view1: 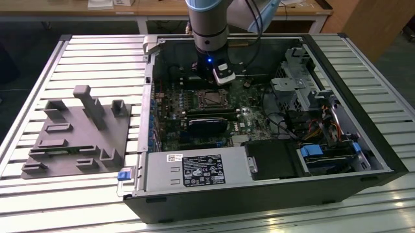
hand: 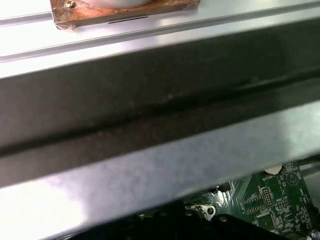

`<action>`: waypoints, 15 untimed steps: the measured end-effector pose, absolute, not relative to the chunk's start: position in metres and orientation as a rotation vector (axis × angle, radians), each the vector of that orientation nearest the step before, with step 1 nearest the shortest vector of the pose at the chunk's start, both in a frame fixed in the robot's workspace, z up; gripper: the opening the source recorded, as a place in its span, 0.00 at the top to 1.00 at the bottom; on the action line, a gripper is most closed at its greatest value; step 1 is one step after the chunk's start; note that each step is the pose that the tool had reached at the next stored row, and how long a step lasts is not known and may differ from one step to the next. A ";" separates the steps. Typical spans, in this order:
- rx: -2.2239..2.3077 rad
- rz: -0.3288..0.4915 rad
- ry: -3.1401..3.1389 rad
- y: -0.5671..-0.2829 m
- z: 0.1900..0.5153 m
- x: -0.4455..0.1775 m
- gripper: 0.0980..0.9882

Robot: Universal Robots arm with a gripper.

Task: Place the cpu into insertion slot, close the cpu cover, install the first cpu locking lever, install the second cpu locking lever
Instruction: 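Install the first cpu locking lever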

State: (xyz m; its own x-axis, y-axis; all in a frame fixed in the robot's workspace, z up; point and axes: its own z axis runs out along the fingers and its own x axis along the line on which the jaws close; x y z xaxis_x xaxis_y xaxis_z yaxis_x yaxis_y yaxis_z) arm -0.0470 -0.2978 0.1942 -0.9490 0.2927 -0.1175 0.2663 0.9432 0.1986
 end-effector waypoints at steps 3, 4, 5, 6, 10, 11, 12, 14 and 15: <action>0.440 0.269 2.951 -0.298 0.194 -0.047 0.99; 0.443 0.268 2.951 -0.298 0.194 -0.047 0.99; 0.443 0.268 2.950 -0.298 0.194 -0.047 0.99; 0.444 0.269 2.950 -0.298 0.193 -0.047 0.99; 0.444 0.266 2.950 -0.298 0.193 -0.047 0.99; 0.443 0.264 2.950 -0.298 0.194 -0.047 0.99; 0.443 0.263 2.950 -0.298 0.195 -0.047 0.99; 0.443 0.264 2.950 -0.298 0.200 -0.047 0.99; 0.444 0.263 2.950 -0.298 0.202 -0.047 0.99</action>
State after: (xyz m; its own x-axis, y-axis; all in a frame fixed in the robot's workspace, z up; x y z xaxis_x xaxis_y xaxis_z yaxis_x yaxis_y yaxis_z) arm -0.0472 -0.2981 0.2020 -0.9456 0.3030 -0.1180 0.2773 0.9410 0.1940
